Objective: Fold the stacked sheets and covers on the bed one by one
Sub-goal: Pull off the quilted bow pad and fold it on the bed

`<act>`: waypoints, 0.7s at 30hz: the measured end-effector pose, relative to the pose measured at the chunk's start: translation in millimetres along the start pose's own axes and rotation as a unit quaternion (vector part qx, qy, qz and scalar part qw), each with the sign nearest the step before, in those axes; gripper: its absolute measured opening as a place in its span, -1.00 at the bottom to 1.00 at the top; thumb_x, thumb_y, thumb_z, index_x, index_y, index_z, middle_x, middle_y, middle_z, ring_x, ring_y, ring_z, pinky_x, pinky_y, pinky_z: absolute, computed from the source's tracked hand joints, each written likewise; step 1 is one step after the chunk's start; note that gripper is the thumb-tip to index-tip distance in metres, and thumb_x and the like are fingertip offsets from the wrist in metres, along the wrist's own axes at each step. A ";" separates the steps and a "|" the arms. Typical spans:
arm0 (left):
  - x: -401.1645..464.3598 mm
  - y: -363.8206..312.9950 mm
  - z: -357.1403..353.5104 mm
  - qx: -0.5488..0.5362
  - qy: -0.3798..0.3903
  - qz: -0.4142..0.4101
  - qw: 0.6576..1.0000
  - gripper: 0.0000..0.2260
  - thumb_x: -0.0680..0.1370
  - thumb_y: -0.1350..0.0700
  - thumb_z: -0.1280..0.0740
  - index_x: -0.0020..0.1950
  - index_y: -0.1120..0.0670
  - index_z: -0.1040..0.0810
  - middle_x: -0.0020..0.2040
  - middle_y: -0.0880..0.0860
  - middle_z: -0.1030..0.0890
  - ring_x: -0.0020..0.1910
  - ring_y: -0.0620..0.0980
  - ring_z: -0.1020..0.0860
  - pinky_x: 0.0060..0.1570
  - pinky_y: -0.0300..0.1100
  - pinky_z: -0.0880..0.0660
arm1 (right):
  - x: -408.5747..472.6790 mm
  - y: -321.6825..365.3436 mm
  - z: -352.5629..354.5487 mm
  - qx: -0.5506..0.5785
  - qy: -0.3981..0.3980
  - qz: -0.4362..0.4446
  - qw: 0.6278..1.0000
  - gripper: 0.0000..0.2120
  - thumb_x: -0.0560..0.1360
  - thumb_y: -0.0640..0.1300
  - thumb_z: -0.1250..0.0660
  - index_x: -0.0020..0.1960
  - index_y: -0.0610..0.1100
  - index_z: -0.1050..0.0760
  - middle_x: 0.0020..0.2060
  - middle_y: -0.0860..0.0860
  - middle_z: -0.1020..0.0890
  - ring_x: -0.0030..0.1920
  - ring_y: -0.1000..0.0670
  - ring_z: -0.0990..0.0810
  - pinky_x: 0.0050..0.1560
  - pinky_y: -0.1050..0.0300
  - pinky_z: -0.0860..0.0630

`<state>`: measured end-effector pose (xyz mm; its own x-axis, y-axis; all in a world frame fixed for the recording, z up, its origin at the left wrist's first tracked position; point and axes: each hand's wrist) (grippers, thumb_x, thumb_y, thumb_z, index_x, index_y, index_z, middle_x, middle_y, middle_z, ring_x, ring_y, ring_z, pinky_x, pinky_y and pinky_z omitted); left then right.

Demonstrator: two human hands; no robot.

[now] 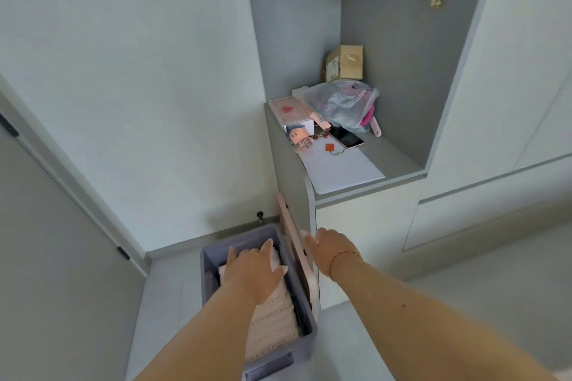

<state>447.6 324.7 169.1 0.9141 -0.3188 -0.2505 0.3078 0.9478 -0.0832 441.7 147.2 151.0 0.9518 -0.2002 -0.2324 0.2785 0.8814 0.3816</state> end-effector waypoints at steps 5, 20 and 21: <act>-44.1 -44.6 -9.4 0.015 -0.012 -0.048 0.999 -0.40 0.61 -0.22 -0.08 0.58 -0.04 -0.02 0.20 -0.05 -0.60 0.32 0.00 -0.47 0.51 0.18 0.09 | -67.1 -34.9 17.9 -0.004 -0.020 -0.024 1.000 -0.38 0.58 0.27 0.19 0.22 -0.15 -0.41 0.05 -0.09 -0.56 0.06 -0.09 -0.53 0.12 -0.04 -0.50; -87.4 -246.7 -45.7 0.056 0.040 -0.192 0.979 -0.35 0.60 -0.28 -0.03 0.59 0.00 0.03 0.37 0.06 -0.47 0.42 0.07 -0.35 0.51 0.12 0.10 | -187.4 -220.4 60.7 0.063 -0.066 -0.208 0.974 -0.38 0.55 0.32 0.10 0.13 -0.11 -0.49 0.07 -0.11 -0.59 0.10 -0.16 -0.56 0.04 0.01 -0.49; -89.5 -264.5 -51.5 0.056 0.044 -0.199 0.977 -0.35 0.60 -0.28 -0.03 0.59 0.00 0.02 0.37 0.07 -0.47 0.42 0.08 -0.35 0.52 0.12 0.09 | -194.7 -237.1 63.3 0.061 -0.062 -0.219 0.972 -0.38 0.55 0.32 0.11 0.13 -0.11 -0.49 0.07 -0.11 -0.59 0.10 -0.16 -0.56 0.07 -0.01 -0.50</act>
<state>270.7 102.6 163.8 0.6915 -0.6559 -0.3028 0.6656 0.7413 -0.0858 198.4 -49.9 162.4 0.7440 -0.6020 -0.2898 0.6670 0.6441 0.3744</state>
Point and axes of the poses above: each hand's wrist, its own x-axis towards the middle knuckle, its own z-axis out of the back of the hand, y = z × x
